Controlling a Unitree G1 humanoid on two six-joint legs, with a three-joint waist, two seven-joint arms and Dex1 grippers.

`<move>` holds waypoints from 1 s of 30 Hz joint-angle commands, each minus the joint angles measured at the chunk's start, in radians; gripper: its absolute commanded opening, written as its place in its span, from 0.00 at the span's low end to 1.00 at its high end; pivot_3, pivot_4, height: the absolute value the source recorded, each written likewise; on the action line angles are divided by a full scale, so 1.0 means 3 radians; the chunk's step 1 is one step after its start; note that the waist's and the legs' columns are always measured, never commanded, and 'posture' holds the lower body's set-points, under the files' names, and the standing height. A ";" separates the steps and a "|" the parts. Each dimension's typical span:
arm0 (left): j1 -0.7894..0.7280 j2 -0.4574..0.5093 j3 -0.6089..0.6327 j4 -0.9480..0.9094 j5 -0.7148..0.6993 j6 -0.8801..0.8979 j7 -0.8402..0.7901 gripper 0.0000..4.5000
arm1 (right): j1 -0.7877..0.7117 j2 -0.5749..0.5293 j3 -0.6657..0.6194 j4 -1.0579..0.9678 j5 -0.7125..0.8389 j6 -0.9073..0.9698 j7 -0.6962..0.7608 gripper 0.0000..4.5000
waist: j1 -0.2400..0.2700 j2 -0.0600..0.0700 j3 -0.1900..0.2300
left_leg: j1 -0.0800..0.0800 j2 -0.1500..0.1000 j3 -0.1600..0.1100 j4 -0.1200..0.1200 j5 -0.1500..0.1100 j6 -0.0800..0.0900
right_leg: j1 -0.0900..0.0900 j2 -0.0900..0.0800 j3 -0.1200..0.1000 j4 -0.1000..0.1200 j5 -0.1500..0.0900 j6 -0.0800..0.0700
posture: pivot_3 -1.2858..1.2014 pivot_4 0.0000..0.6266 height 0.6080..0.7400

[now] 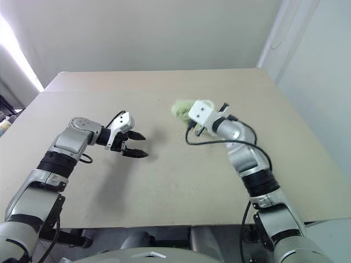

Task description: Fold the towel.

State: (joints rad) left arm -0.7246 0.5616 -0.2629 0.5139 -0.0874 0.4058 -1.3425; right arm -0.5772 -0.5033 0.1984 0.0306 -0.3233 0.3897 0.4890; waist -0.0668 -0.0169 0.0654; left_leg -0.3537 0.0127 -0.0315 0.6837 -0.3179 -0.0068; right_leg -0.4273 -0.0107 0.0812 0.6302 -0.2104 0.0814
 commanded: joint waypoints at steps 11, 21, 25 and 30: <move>-0.0185 -0.0123 0.0018 0.0104 0.0058 -0.0131 0.0072 1.00 | 0.0327 -0.0495 -0.0419 0.0799 -0.0129 -0.0159 -0.0512 0.00 | -0.0020 0.0000 0.0000 | 0.0003 0.0001 0.0004 -0.0003 0.0000 0.0000 | 0.0000 0.0003 0.0004 0.0002 -0.0001 0.0000 | 0.52 0.00 0.79; -0.0070 -0.0035 0.0002 -0.0101 0.0058 -0.0168 -0.0051 1.00 | 0.0698 -0.0002 -0.0484 0.0925 0.0139 -0.0008 -0.0602 0.35 | -0.0020 0.0002 -0.0002 | 0.0012 0.0000 0.0007 0.0001 0.0000 0.0000 | 0.0005 0.0003 0.0010 0.0005 0.0000 0.0000 | 0.52 0.00 0.79; -0.0037 -0.0016 0.0018 -0.0150 0.0026 -0.0123 -0.0052 1.00 | 0.0738 -0.0048 -0.0586 0.0715 0.0254 0.0082 -0.0501 0.66 | -0.0015 0.0002 -0.0002 | 0.0013 0.0000 0.0006 0.0000 0.0000 0.0000 | 0.0007 0.0003 0.0009 0.0005 -0.0001 0.0000 | 0.52 0.00 0.79; -0.0014 -0.0001 0.0021 -0.0146 0.0039 -0.0142 -0.0040 1.00 | 0.0784 -0.0110 -0.0906 0.0313 0.0642 0.0344 -0.0234 1.00 | -0.0016 0.0002 -0.0001 | 0.0013 0.0000 0.0005 -0.0001 0.0000 0.0000 | 0.0007 0.0004 0.0008 0.0004 -0.0001 0.0001 | 0.52 0.00 0.79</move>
State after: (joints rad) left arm -0.7181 0.5487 -0.2627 0.4987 -0.0732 0.3679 -1.3534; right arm -0.3300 -0.5289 -0.0324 0.1865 -0.1746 0.4731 0.3959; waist -0.0717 -0.0163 0.0650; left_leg -0.3498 0.0128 -0.0300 0.6834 -0.3179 -0.0067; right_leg -0.4253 -0.0096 0.0837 0.6315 -0.2106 0.0816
